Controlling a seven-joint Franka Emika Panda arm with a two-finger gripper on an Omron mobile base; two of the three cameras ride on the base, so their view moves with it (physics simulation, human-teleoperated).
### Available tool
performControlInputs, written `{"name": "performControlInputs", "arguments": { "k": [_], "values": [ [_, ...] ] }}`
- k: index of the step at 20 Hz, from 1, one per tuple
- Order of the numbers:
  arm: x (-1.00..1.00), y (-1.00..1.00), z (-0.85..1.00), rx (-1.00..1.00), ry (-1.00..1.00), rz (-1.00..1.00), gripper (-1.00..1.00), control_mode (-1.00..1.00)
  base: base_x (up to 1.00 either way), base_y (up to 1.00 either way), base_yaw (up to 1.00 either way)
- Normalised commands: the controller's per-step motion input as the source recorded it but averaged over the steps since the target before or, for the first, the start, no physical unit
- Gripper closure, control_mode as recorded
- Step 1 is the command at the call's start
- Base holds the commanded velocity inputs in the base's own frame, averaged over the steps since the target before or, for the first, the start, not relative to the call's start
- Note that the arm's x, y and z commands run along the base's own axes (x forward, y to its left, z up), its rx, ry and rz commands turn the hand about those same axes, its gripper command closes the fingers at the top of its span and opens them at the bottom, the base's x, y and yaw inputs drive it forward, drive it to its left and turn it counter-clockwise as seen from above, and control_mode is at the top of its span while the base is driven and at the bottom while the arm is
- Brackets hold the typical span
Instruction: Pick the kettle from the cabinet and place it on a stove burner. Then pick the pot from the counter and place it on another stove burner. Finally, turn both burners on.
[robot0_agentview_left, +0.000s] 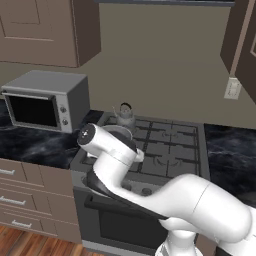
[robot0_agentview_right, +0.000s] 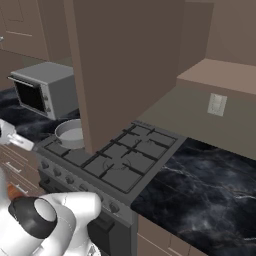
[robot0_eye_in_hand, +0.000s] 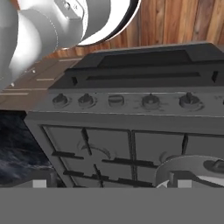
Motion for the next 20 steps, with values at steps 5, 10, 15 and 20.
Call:
{"name": "performControlInputs", "arguments": {
  "k": [5,10,15,20],
  "values": [
    [-0.13,0.00,-0.03,-0.01,0.00,0.00,-1.00,-1.00,0.00,0.00,0.00],
    [-0.10,0.10,-0.17,0.00,-0.01,0.00,-1.00,-1.00,0.00,0.00,0.00],
    [-0.10,0.19,-0.23,0.00,-0.06,0.00,-1.00,-1.00,0.00,0.00,0.00],
    [-0.04,0.17,-0.22,0.00,-0.06,0.00,-1.00,-1.00,0.00,0.00,0.00]
  ]
}}
